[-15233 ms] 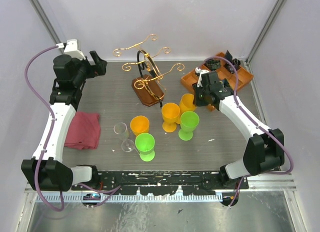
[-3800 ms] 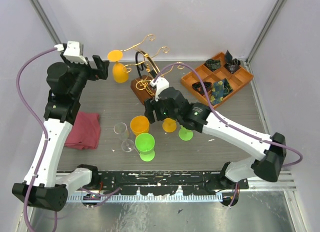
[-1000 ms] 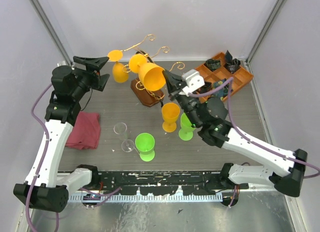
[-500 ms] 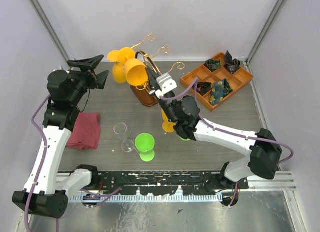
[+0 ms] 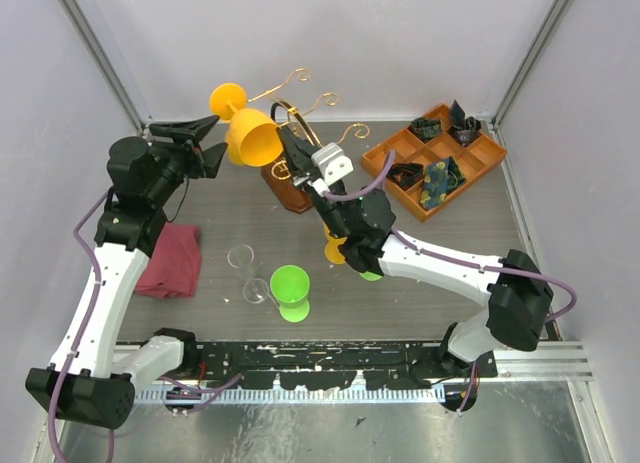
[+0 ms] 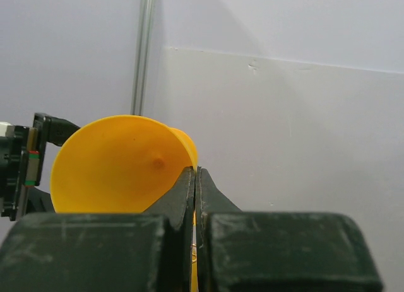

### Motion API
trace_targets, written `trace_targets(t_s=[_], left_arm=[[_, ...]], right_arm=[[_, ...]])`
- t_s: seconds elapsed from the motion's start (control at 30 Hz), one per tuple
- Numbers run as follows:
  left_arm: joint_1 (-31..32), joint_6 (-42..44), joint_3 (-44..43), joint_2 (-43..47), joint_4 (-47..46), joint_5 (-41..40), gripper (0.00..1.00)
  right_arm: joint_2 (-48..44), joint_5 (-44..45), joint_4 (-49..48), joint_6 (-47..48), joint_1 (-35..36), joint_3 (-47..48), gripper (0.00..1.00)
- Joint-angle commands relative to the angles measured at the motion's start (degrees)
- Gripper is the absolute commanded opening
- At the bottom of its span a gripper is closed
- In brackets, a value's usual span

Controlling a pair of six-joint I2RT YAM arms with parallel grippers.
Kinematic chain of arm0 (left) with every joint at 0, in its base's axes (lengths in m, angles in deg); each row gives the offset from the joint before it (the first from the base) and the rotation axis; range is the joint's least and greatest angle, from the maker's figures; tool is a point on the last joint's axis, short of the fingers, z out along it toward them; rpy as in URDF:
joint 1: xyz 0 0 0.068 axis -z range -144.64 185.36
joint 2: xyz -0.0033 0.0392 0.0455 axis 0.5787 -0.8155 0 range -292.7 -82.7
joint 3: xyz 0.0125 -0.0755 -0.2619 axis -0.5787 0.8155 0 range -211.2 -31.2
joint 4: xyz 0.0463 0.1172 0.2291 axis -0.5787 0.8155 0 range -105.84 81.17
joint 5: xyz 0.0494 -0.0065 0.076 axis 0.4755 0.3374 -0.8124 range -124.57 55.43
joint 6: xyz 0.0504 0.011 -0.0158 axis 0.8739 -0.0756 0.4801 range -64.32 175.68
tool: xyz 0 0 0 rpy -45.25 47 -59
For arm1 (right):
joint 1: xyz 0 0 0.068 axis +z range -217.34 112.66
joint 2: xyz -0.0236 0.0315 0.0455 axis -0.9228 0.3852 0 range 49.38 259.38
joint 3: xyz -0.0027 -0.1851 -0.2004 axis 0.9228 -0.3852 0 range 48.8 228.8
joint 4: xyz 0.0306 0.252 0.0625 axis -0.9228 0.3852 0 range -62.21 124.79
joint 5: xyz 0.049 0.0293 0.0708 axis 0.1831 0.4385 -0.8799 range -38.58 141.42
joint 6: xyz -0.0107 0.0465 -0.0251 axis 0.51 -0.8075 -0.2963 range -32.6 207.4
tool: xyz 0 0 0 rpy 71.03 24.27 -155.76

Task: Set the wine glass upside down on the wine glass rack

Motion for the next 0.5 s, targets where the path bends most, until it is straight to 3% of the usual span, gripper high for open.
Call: trace_targets(t_s=[0.0, 0.3, 0.47], left_arm=[[0.6, -1.1, 1.2, -0.8, -2.7, 1.1, 0.68], [0.8, -1.9, 1.9, -1.2, -4.7, 0.5, 0.65], [0.9, -2.0, 2.2, -1.7, -5.6, 0.7, 0.55]], right_arm=[[0.5, -2.2, -3.1, -3.0, 0.4, 3.1, 0.01], [1.6, -5.3, -1.6, -3.8, 0.7, 3.5, 0.01], [1.6, -6.2, -1.0, -4.6, 1.1, 3.5, 0.01]])
